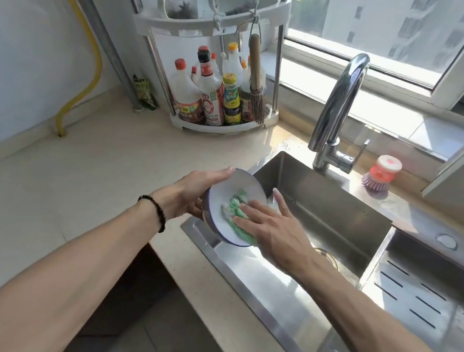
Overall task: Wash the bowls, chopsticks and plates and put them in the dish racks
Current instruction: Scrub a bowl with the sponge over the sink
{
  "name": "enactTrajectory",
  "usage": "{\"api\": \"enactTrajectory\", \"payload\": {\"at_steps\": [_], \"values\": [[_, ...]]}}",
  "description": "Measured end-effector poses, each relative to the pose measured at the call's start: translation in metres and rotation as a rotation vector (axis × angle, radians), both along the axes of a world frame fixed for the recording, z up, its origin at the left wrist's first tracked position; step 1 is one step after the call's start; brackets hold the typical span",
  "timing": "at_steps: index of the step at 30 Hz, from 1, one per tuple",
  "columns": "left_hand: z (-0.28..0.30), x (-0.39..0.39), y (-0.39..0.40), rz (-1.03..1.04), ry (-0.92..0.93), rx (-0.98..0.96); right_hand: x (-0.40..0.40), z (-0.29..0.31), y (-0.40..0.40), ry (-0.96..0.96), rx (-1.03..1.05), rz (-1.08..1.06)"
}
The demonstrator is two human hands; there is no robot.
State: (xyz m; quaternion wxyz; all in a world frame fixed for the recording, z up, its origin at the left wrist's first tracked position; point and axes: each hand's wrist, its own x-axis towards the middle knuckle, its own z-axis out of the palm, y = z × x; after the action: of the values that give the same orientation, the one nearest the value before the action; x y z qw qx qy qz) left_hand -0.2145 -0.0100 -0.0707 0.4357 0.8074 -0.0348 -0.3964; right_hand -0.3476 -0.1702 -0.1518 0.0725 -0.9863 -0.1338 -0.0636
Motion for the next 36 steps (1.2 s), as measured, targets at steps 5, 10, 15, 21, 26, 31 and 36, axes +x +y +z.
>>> {"api": "enactTrajectory", "payload": {"at_steps": [5, 10, 15, 21, 26, 31, 36], "values": [[-0.015, -0.024, -0.001, 0.283, 0.015, -0.471, 0.013, 0.013, 0.020, -0.161, 0.118, -0.191], [-0.023, -0.043, -0.015, 0.573, -0.287, -0.451, 0.012, 0.039, 0.063, 0.180, 0.394, -0.279], [-0.021, -0.029, -0.001, 0.459, -0.362, -0.309, 0.011, 0.026, 0.029, 0.217, 0.103, -0.132], [-0.004, -0.028, -0.004, 0.370, -0.407, -0.213, 0.002, 0.039, 0.047, 0.311, 0.402, -0.099], [0.001, -0.031, -0.005, 0.276, -0.389, -0.145, 0.000, 0.036, 0.041, 0.244, 0.189, -0.151], [0.007, -0.025, 0.001, 0.212, -0.282, -0.122, -0.009, 0.029, 0.044, 0.202, 0.419, -0.059], [0.015, -0.019, 0.013, 0.057, -0.024, -0.185, -0.003, 0.005, 0.008, -0.206, -0.073, -0.007]]}}
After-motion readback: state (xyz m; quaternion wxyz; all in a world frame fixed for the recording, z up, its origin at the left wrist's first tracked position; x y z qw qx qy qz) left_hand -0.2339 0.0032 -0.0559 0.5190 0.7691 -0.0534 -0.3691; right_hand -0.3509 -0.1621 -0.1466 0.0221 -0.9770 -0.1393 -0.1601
